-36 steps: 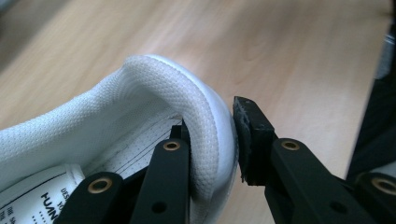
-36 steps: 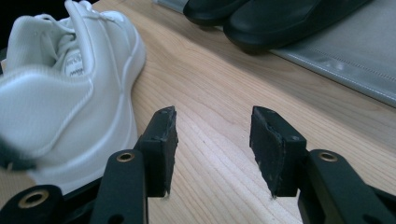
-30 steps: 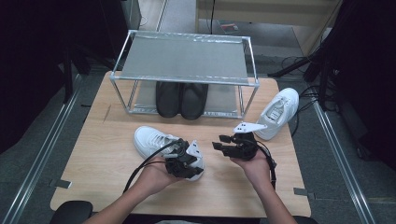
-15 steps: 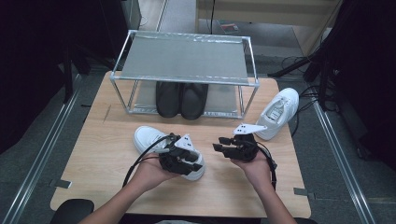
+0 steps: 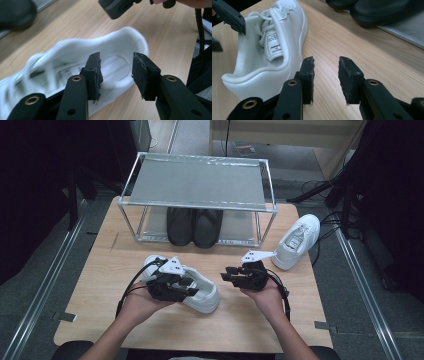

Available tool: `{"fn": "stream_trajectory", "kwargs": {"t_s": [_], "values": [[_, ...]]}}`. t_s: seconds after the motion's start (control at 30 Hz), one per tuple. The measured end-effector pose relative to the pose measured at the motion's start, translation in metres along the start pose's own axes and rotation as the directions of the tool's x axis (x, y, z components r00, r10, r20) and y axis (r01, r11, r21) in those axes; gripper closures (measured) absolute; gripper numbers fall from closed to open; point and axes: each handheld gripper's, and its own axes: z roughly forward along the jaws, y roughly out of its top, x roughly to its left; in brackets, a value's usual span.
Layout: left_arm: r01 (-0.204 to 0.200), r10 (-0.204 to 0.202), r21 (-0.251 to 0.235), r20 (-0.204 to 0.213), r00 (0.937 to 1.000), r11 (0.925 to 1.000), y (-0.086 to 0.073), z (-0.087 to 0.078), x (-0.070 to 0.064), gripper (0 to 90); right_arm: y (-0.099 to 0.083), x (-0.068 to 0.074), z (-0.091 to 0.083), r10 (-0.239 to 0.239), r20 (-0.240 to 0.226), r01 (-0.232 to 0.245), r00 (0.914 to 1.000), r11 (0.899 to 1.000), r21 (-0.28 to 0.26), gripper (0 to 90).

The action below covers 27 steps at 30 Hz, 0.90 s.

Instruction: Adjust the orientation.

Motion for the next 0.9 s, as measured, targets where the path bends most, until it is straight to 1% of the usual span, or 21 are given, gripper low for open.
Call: {"fn": "stream_trajectory", "kwargs": {"t_s": [0.03,0.07,0.1,0.2,0.3,0.37,0.4,0.43,0.5,0.53,0.6,0.67,0.73,0.77,0.83,0.87,0.9], "values": [[0.011,-0.010,-0.012,0.012,0.9999,0.9999,-0.002,-0.004,0.003,62.1,0.001,0.000,0.001,-0.003,-0.004,0.003,1.0000,1.000,0.002,68.3],[0.029,-0.029,-0.028,0.013,0.9995,0.9992,-0.004,-0.006,0.004,63.5,0.002,0.001,0.003,-0.005,-0.011,0.005,0.9999,1.000,0.004,69.7],[0.039,-0.038,-0.031,0.011,0.9992,0.9988,-0.006,-0.009,0.006,64.6,0.002,0.002,0.004,-0.004,-0.017,0.004,0.9999,1.000,0.007,70.8],[0.051,-0.051,-0.012,-0.013,0.9986,0.9986,-0.013,-0.015,0.011,68.8,0.004,0.004,0.009,-0.008,-0.035,0.009,0.9993,1.000,0.013,73.9],[0.064,-0.064,-0.006,-0.028,0.9975,0.9979,-0.019,-0.019,0.015,75.9,0.007,0.006,0.014,-0.014,-0.052,0.015,0.9985,1.000,0.021,78.3],[0.071,-0.072,-0.010,-0.040,0.9966,0.9974,-0.024,-0.023,0.018,78.7,0.008,0.008,0.017,-0.015,-0.061,0.017,0.9980,1.000,0.022,80.4],[0.077,-0.078,-0.019,-0.050,0.9957,0.9969,-0.027,-0.023,0.020,79.2,0.009,0.009,0.020,-0.013,-0.069,0.014,0.9976,1.000,0.026,80.5],[0.082,-0.083,-0.017,-0.054,0.9951,0.9965,-0.029,-0.024,0.021,81.4,0.009,0.010,0.022,-0.010,-0.072,0.013,0.9973,0.999,0.032,80.4],[0.108,-0.108,-0.014,-0.052,0.9927,0.9941,-0.034,-0.026,0.025,85.5,0.009,0.011,0.027,-0.020,-0.076,0.022,0.9969,0.999,0.035,81.1],[0.112,-0.112,-0.012,-0.050,0.9925,0.9937,-0.037,-0.027,0.027,88.2,0.009,0.012,0.030,-0.025,-0.077,0.028,0.9967,0.999,0.040,82.6],[0.126,-0.126,-0.005,-0.060,0.9903,0.9921,-0.041,-0.028,0.030,89.9,0.011,0.013,0.035,-0.031,-0.081,0.035,0.9963,0.998,0.049,85.3],[0.160,-0.159,0.004,-0.081,0.9840,0.9871,-0.049,-0.025,0.037,89.8,0.013,0.014,0.039,-0.033,-0.093,0.038,0.9951,0.998,0.057,85.9],[0.184,-0.182,0.015,-0.091,0.9792,0.9829,-0.054,-0.022,0.043,89.8,0.013,0.016,0.041,-0.042,-0.090,0.048,0.9951,0.997,0.065,87.2],[0.182,-0.179,0.027,-0.101,0.9787,0.9828,-0.056,-0.020,0.045,89.8,0.014,0.016,0.042,-0.042,-0.092,0.049,0.9949,0.996,0.069,88.0],[0.185,-0.180,0.032,-0.111,0.9773,0.9823,-0.058,-0.017,0.049,89.7,0.014,0.016,0.042,-0.038,-0.099,0.045,0.9944,0.996,0.072,89.4],[0.186,-0.181,0.036,-0.114,0.9769,0.9819,-0.059,-0.014,0.052,89.8,0.014,0.016,0.042,-0.036,-0.104,0.043,0.9940,0.996,0.073,90.0],[0.186,-0.182,0.033,-0.107,0.9775,0.9819,-0.059,-0.013,0.054,89.8,0.014,0.016,0.042,-0.036,-0.104,0.043,0.9939,0.996,0.074,90.0]]}}
